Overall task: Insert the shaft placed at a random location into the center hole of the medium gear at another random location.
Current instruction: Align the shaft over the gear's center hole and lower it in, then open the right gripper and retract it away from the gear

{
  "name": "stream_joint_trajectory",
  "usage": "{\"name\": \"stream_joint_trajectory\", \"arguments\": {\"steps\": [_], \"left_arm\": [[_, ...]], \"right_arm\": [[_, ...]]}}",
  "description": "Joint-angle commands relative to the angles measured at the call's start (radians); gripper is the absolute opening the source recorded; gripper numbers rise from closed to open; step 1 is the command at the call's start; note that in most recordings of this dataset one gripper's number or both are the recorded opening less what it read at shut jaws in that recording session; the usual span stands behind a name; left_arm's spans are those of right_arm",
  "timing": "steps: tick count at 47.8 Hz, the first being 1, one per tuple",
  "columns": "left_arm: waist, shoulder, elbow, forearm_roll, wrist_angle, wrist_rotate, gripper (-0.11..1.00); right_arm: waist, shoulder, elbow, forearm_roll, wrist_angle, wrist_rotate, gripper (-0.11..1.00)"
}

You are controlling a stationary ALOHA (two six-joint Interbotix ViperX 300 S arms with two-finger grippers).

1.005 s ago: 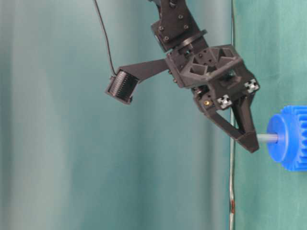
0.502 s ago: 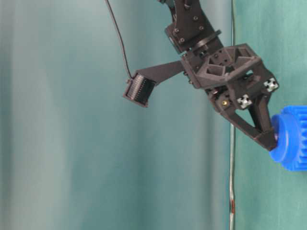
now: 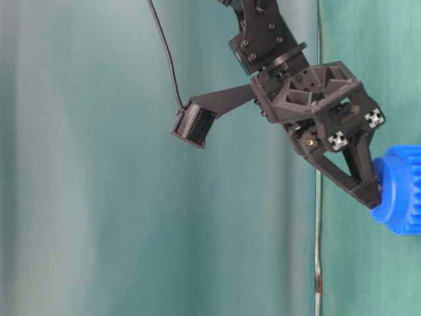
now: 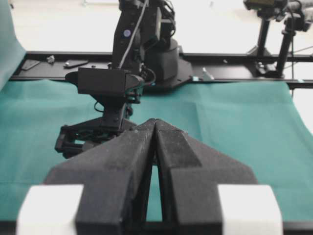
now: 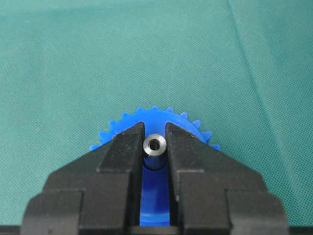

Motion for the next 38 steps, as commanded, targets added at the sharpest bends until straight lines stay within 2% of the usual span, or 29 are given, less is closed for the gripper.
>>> {"name": "stream_joint_trajectory", "arguments": {"steps": [1, 11, 14, 20, 23, 38], "left_arm": [[0.002, 0.006, -0.020, 0.002, -0.005, -0.002, 0.00], [0.000, 0.006, -0.020, 0.002, -0.005, -0.002, 0.00], [0.002, 0.006, -0.020, 0.002, -0.003, -0.002, 0.00], [0.002, 0.008, -0.020, 0.002, -0.002, -0.002, 0.00], [0.002, 0.006, -0.020, 0.003, -0.002, -0.002, 0.00], [0.002, 0.006, -0.020, 0.002, -0.002, -0.002, 0.00]], "right_arm": [[-0.002, -0.014, -0.015, 0.002, -0.005, 0.011, 0.14], [-0.002, -0.014, -0.015, 0.003, -0.009, 0.012, 0.16], [-0.002, -0.014, -0.017, 0.005, -0.009, 0.012, 0.29], [-0.002, -0.014, -0.018, 0.003, -0.008, 0.012, 0.67], [-0.002, -0.017, -0.020, 0.005, -0.005, 0.012, 0.79], [-0.002, -0.115, -0.008, 0.003, 0.029, 0.009, 0.75]]}}
